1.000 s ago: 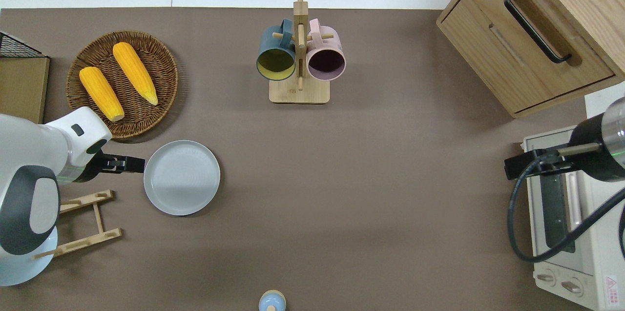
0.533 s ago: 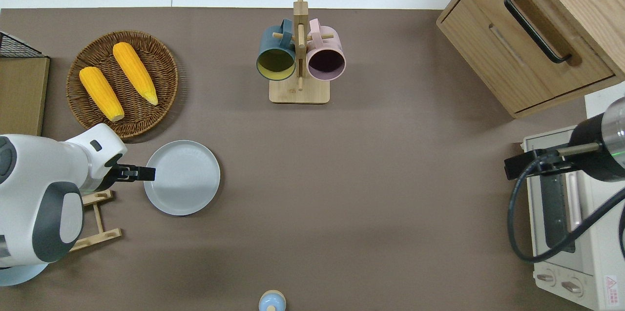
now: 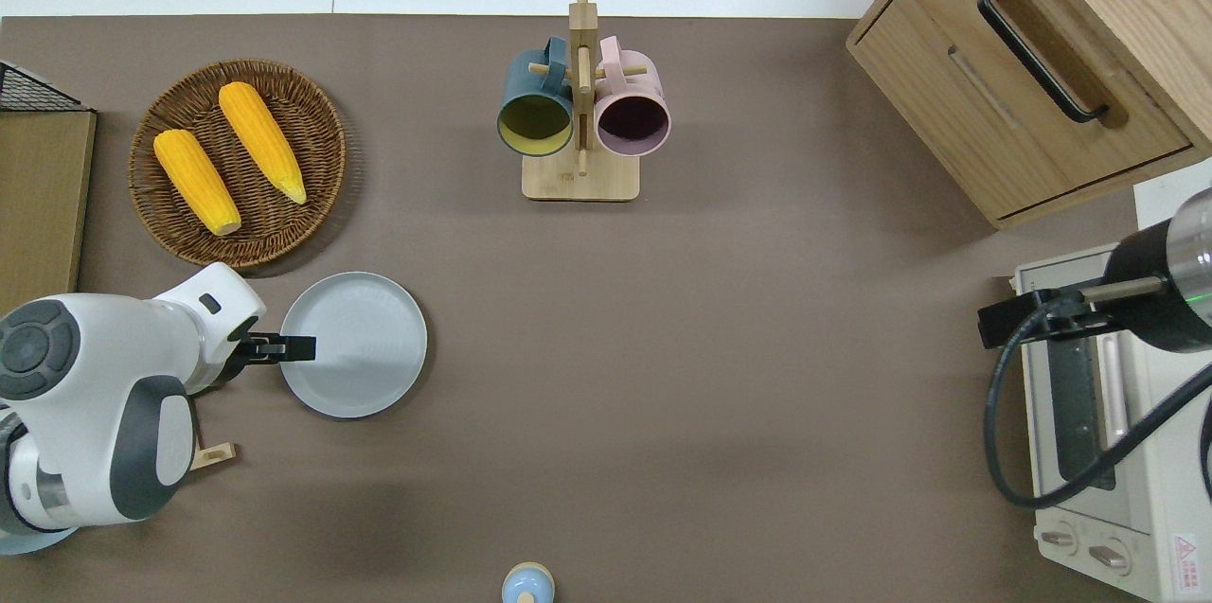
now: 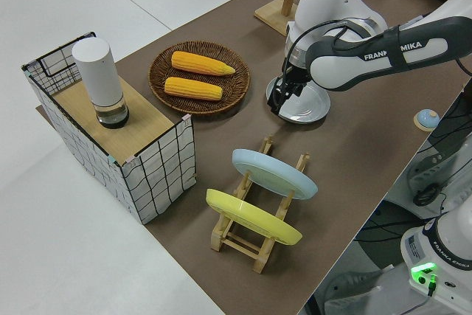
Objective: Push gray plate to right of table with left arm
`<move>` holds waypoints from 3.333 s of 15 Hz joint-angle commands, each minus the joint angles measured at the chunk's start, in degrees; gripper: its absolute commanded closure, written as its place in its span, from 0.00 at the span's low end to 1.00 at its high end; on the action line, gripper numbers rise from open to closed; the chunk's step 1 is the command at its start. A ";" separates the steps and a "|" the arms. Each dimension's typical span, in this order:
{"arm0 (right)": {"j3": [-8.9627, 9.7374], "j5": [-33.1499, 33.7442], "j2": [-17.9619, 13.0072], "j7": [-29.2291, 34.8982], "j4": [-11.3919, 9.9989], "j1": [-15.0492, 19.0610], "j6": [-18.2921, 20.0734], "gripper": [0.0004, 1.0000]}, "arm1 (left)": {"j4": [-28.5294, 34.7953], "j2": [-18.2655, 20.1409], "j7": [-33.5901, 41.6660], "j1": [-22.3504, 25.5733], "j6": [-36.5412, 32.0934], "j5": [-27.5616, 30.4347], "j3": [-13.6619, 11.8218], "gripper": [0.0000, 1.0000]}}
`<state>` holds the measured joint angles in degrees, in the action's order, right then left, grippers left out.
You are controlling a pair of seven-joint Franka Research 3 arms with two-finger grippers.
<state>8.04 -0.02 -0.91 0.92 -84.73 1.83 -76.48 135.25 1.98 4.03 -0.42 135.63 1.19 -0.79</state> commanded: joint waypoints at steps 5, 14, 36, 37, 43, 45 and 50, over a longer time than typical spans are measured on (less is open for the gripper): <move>0.92 -0.25 -0.14 0.66 0.53 1.15 0.89 0.02 | 4.40 -1.63 -1.04 0.07 7.18 -0.84 0.00 0.00; 0.92 -0.25 -0.14 0.66 0.53 1.07 0.89 0.02 | 4.40 -2.51 -1.22 -0.02 7.98 -0.84 0.00 0.00; 0.92 -0.25 -0.14 0.75 0.53 1.07 0.89 0.02 | 4.40 -3.12 -2.01 -0.20 8.95 -0.93 0.00 1.00; 0.92 -0.25 -0.14 0.66 0.53 1.07 0.89 0.02 | 4.40 -3.21 -2.10 -0.37 8.95 -0.93 0.00 1.00; 0.92 -0.25 -0.14 0.75 0.53 1.07 0.89 0.02 | 4.32 -3.82 -5.43 -1.51 8.95 -1.01 1.05 1.00; 0.92 -0.25 -0.14 0.75 0.53 1.15 0.89 0.02 | 4.32 -4.26 -7.71 -3.35 9.12 -1.01 1.05 1.00; 0.92 -0.25 -0.14 0.66 0.53 1.15 0.89 0.02 | 3.88 -5.76 -15.52 -9.67 9.82 -0.84 1.14 1.00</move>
<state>8.04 -0.02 -0.91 0.92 -84.73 1.83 -76.48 138.43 -1.65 -5.37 -5.55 143.39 1.20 0.47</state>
